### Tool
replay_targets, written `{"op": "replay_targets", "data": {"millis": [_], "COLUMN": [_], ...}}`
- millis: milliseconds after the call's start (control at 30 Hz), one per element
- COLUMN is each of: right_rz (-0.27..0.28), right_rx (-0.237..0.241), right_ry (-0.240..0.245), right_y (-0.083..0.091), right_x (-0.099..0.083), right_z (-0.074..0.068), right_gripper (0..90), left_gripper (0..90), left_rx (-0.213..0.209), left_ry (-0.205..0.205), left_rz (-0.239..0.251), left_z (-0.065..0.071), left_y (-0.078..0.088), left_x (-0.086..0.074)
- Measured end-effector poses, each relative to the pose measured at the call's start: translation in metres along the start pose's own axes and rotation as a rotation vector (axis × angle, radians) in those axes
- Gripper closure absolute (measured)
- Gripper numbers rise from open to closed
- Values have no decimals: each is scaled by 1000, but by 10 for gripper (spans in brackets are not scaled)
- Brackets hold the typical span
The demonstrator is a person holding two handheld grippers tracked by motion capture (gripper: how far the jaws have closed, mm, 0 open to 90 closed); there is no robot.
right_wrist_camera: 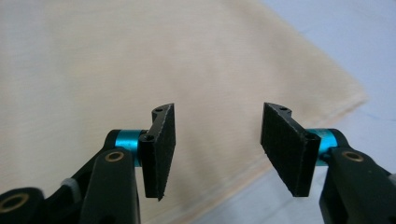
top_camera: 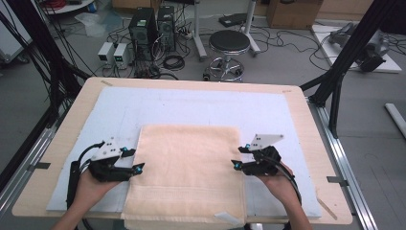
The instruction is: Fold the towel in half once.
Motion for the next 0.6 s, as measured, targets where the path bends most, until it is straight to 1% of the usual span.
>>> {"op": "replay_targets", "data": {"millis": [33, 67, 100, 167, 200, 233, 267, 300, 333, 367, 400, 467, 500, 567, 600], "right_rz": [-14, -28, -38, -40, -38, -39, -33, -29, -31, -31, -35, -43, -57, -64, -60], "right_rx": [-12, -26, -40, -58, -66, -65, -64, -69, -68, -66, -64, -59, -49, -57, -46], "right_ry": [0, -8, -20, -40, -47, -61, -67, -73, -80, -97, -103, -128, -134, -141, -157], "right_y": [-4, -8, -11, -16, -19, -22, -26, -30, -34, -38, -42, -50, -55, -61, -64], "right_x": [-1, -2, -3, -4, -3, -3, -2, -2, -2, -2, -2, -5, -7, -11, -13], "right_z": [7, 14, 21, 35, 41, 47, 54, 59, 64, 69, 73, 78, 81, 84, 84], "right_gripper": [433, 431, 429, 426, 425, 417, 407, 404, 398, 388, 380, 365, 355, 353, 350], "left_gripper": [380, 379, 376, 379, 379, 381, 404, 426, 429, 426, 417, 414, 405, 378, 363], "left_rx": [14, 20, 33, 80, 98, 110, 111, 117, 122, 132, 135, 136, 130, 116, 112], "left_ry": [2, 23, 32, 33, 35, 45, 66, 93, 124, 141, 156, 183, 198, 230, 236], "left_rz": [-1, 9, 12, 11, 12, 16, 19, 36, 45, 40, 44, 31, 18, 2, -6], "left_z": [-5, -9, -14, -24, -29, -34, -41, -47, -53, -60, -64, -72, -75, -79, -80], "left_y": [-6, -11, -16, -26, -31, -36, -40, -43, -47, -51, -56, -64, -68, -74, -77], "left_x": [4, 8, 12, 19, 22, 26, 29, 32, 35, 36, 37, 35, 33, 31, 30]}}
Point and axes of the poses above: each handheld gripper's, and its own axes: y roughly backward along the jaws, x roughly out of its top, z roughly to its right, the point moved 4 cm from there along -y, roughly forward along the jaws, and after that the axes turned 15 degrees about y, right-handed, at the moved point
